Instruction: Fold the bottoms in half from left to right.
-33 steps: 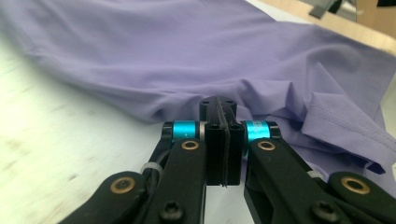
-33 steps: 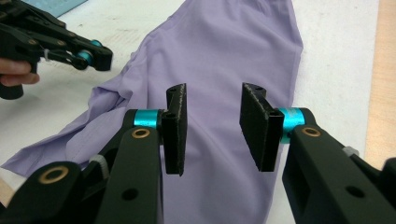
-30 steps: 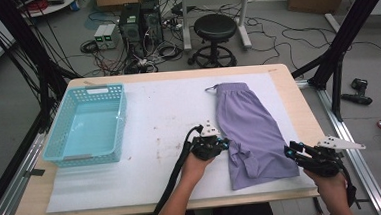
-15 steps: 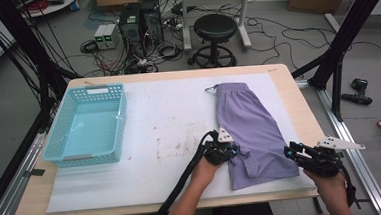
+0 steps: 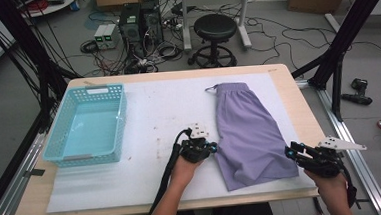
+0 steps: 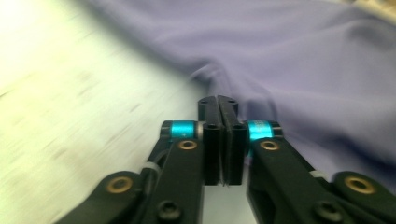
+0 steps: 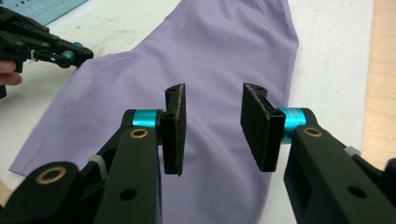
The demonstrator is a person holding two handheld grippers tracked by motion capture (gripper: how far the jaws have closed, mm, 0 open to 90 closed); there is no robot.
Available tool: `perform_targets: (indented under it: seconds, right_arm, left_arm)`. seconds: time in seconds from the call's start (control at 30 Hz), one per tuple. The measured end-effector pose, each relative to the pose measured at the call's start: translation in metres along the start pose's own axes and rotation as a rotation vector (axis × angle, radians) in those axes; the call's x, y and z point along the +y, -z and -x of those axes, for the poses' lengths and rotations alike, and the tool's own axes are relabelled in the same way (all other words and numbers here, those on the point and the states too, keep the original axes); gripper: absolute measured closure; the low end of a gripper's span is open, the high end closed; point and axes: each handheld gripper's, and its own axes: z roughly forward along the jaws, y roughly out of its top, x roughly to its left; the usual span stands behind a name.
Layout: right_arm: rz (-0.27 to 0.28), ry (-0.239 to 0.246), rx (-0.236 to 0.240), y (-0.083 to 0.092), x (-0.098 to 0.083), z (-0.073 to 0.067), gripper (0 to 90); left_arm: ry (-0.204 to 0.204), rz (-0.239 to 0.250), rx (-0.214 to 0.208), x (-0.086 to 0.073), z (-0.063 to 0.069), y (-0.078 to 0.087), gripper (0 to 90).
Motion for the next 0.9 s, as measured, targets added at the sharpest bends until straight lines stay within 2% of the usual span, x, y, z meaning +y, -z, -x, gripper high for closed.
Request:
perform_targets:
  seconds: [0.03, 0.1, 0.2, 0.27, 0.37, 0.47, 0.53, 0.57, 0.6, 0.63, 0.77, 0.9]
  right_arm:
    - [0.000, -0.002, 0.000, 0.000, 0.000, 0.000, 61.5]
    - [-0.001, -0.003, 0.000, 0.000, 0.000, 0.000, 61.5]
    - [-0.004, -0.001, 0.002, -0.002, 0.001, 0.000, 61.5]
    - [-0.006, 0.002, 0.004, -0.004, 0.001, -0.001, 61.5]
    - [-0.012, 0.006, 0.010, -0.006, 0.002, -0.003, 61.5]
    - [-0.014, 0.020, 0.014, -0.008, 0.002, -0.005, 61.5]
    - [-0.017, 0.019, 0.014, -0.009, 0.002, -0.005, 61.4]
    - [-0.019, 0.018, 0.014, -0.009, 0.002, -0.004, 61.5]
    - [-0.019, 0.017, 0.014, -0.009, 0.001, -0.004, 61.5]
    - [-0.019, 0.017, 0.014, -0.009, 0.001, -0.004, 61.5]
    - [-0.018, 0.013, 0.013, -0.008, 0.001, -0.003, 61.5]
    - [-0.025, 0.012, -0.005, -0.009, 0.000, -0.001, 61.5]
  left_arm:
    - [0.022, -0.002, 0.010, -0.001, -0.003, 0.002, 74.6]
    - [0.036, 0.024, 0.017, -0.002, -0.006, 0.007, 71.5]
    - [0.056, 0.078, -0.039, 0.001, -0.006, 0.009, 69.4]
    - [0.060, 0.068, -0.057, 0.002, -0.005, 0.006, 67.7]
    - [0.087, 0.064, -0.094, 0.003, -0.004, -0.001, 63.6]
    - [0.081, 0.046, -0.126, 0.007, -0.001, -0.009, 61.8]
    - [0.065, 0.016, -0.121, 0.008, 0.002, -0.014, 65.9]
    - [0.050, -0.007, -0.115, 0.008, 0.004, -0.016, 71.8]
    - [0.034, -0.022, -0.098, 0.008, 0.005, -0.018, 82.8]
    - [0.035, -0.032, -0.086, 0.007, 0.006, -0.019, 87.1]
    - [0.051, -0.021, -0.051, 0.008, 0.002, -0.017, 88.3]
    - [0.076, -0.015, 0.003, 0.008, -0.005, -0.011, 88.2]
